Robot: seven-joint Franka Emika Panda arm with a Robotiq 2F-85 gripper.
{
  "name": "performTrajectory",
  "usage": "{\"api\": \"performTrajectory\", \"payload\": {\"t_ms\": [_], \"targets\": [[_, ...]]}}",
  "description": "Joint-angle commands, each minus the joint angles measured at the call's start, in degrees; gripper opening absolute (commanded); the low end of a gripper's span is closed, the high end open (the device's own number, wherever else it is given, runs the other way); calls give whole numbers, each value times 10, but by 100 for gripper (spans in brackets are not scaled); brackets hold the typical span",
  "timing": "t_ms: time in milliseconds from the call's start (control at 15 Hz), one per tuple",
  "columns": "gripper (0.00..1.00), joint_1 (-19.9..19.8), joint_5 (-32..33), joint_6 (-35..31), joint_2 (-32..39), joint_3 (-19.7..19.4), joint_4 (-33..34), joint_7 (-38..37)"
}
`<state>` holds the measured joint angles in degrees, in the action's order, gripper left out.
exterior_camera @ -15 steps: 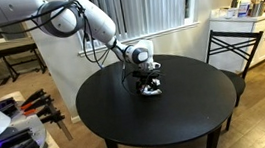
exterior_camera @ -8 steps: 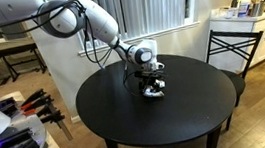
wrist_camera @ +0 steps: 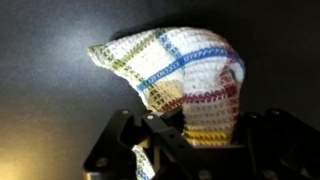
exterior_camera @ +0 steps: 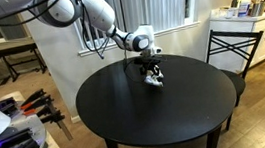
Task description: Use the towel to clean the table
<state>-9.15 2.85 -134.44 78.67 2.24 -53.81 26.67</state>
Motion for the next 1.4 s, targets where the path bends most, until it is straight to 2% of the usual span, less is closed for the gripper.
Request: {"api": "performTrajectory", "payload": {"t_ms": [0,333,400,467,600,1200,1333], "targets": [[3,-1,1,-31,-60,3,-72,5],[3,0,0,-39,-78,7,-96,7],[13,-1,-3,-41,-80,10,-100,5],[37,-1,-3,-42,-81,12,-103,7],[41,-1,-3,-46,-83,14,-109,5],[98,-4,-4,-65,-87,25,-131,5],[100,-5,-4,-72,-88,27,-136,6]]}}
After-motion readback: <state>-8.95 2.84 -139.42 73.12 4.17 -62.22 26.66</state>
